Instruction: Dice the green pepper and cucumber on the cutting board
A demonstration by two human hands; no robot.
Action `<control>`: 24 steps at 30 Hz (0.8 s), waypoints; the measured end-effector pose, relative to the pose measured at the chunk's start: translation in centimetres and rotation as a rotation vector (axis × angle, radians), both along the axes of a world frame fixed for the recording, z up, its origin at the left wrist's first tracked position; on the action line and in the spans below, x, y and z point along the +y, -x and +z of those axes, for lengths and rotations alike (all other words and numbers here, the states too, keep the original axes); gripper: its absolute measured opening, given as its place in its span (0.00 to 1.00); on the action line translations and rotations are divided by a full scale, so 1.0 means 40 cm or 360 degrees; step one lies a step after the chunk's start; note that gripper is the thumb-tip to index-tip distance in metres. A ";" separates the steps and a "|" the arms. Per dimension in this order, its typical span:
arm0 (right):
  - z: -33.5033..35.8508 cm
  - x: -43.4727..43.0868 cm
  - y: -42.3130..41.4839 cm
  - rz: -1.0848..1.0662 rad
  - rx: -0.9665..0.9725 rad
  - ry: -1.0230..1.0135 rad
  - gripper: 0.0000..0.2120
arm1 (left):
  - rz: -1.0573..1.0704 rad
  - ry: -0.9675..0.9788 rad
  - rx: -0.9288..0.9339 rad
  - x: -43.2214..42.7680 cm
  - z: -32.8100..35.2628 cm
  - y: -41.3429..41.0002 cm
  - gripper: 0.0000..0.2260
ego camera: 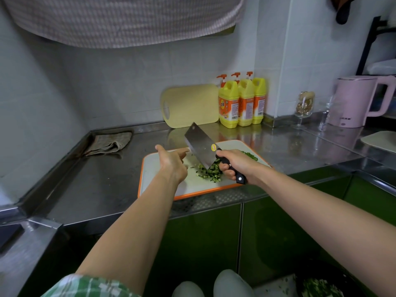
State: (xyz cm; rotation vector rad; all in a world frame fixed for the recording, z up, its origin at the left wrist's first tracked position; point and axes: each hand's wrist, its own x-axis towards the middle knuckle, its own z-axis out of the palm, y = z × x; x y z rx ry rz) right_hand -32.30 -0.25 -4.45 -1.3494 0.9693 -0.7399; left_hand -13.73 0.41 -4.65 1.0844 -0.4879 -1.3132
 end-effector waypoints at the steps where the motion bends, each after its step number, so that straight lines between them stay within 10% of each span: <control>1: 0.000 0.001 -0.001 -0.0058 0.0026 0.0010 0.07 | 0.0024 -0.0009 -0.0038 -0.002 -0.002 -0.002 0.44; 7: 0.024 0.039 -0.029 -0.0194 0.0195 0.0175 0.13 | 0.0028 -0.0060 -0.0815 0.031 0.003 0.009 0.20; 14: 0.023 0.078 -0.173 -0.0056 0.1000 0.1240 0.16 | -0.0145 -0.0086 -0.0927 0.098 0.050 0.003 0.16; 24: -0.016 0.083 -0.352 0.0293 0.1115 0.1278 0.22 | 0.0342 -0.0408 -0.1014 0.191 -0.014 -0.296 0.08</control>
